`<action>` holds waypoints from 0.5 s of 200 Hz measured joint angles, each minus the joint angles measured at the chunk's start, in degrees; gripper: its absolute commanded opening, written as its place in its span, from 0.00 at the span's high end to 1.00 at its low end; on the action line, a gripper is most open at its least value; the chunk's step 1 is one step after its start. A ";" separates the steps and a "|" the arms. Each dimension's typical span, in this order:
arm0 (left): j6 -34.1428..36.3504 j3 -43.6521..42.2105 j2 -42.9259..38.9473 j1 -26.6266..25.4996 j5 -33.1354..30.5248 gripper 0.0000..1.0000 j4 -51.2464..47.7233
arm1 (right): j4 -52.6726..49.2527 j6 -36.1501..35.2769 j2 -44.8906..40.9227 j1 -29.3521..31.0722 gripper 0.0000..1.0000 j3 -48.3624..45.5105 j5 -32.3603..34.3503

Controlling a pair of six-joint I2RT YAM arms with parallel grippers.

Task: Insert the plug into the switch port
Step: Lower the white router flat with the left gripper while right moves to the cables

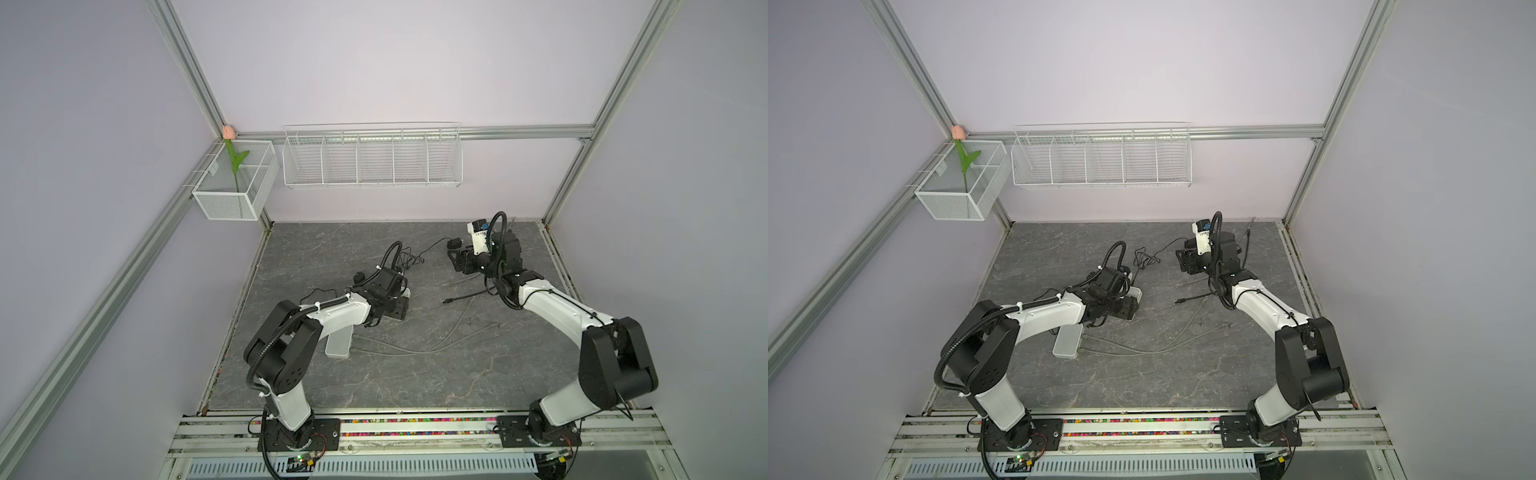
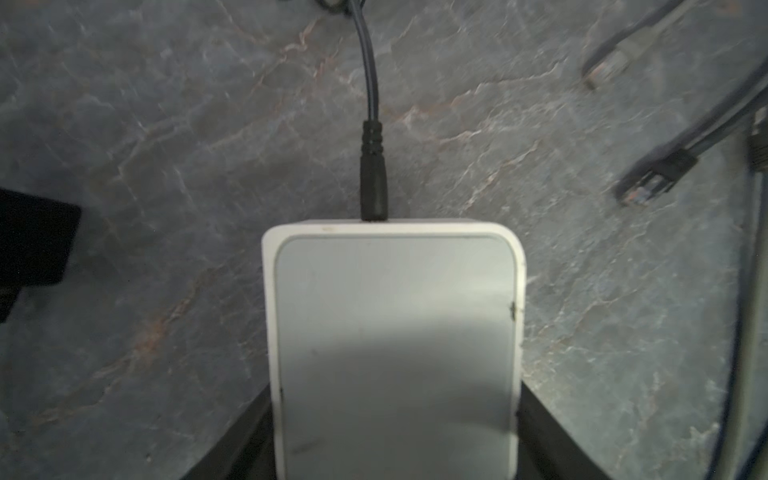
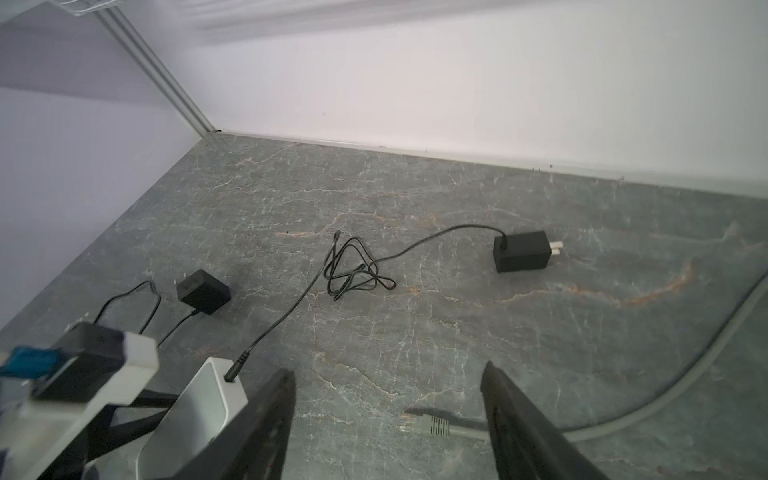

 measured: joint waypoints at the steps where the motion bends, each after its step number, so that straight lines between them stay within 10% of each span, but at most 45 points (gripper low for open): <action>1: -0.07 0.00 0.04 0.00 0.00 1.00 -0.04 | -0.02 -0.17 -0.11 0.00 0.26 -0.07 -0.09; 33: -2.95 0.39 1.42 0.00 -0.66 0.96 -0.87 | -1.86 -8.13 -4.98 0.70 0.25 -0.33 -1.60; 81: -6.73 2.32 3.65 -0.44 -1.95 0.47 -1.46 | -9.38 -17.31 -5.90 5.25 0.27 1.22 3.67; 87: -7.21 2.32 3.65 -0.57 -2.25 0.11 -1.49 | -10.23 -17.88 -5.92 5.88 0.27 1.09 5.01; 100: -8.00 2.29 3.63 -0.74 -2.89 0.01 -1.46 | -11.54 -18.25 -6.47 6.62 0.28 0.22 7.91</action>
